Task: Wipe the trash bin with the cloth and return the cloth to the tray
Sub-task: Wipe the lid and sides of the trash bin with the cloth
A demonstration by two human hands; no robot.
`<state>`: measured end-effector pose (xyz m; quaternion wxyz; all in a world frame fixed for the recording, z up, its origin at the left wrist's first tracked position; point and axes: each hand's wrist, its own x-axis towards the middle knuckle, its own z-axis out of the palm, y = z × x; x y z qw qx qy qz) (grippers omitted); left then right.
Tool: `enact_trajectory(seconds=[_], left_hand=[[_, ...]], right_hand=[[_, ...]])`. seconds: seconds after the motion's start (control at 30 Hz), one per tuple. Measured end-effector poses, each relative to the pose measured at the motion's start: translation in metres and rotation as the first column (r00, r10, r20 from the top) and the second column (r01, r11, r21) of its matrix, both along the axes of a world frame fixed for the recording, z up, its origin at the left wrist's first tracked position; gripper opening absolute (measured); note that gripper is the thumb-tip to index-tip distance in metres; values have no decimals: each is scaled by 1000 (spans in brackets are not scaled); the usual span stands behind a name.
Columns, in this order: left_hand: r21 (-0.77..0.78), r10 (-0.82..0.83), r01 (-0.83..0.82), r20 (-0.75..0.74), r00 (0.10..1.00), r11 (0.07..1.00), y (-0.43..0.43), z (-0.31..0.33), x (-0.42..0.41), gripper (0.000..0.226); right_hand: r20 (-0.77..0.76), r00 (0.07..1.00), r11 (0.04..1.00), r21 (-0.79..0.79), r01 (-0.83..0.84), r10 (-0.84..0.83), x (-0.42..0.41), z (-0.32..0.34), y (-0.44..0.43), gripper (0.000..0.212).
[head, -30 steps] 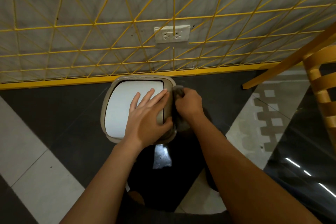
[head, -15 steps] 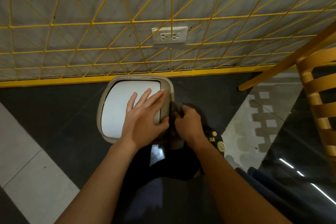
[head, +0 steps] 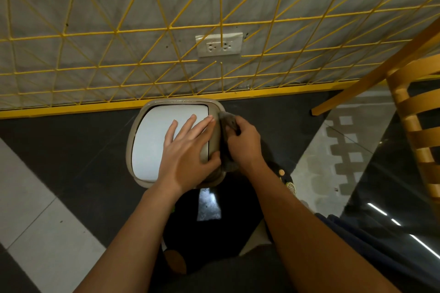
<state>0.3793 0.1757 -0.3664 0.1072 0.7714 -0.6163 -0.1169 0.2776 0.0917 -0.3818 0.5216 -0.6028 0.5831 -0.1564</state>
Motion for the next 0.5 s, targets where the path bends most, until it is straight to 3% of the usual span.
enact_trajectory(seconds=[0.2,0.4,0.5], left_hand=[[14,11,-11,-16,1000,1000,1,-1,0,72],[43,31,-30,-22,999,999,0,0,1,76],[47,52,-50,-43,998,998,0,1,1,74]], right_hand=[[124,992,998,-36,42,-37,-30,-6,51,27],[78,994,997,5,78,-78,-16,-10,32,29],[96,994,997,-54,57,-52,-12,-5,26,29]])
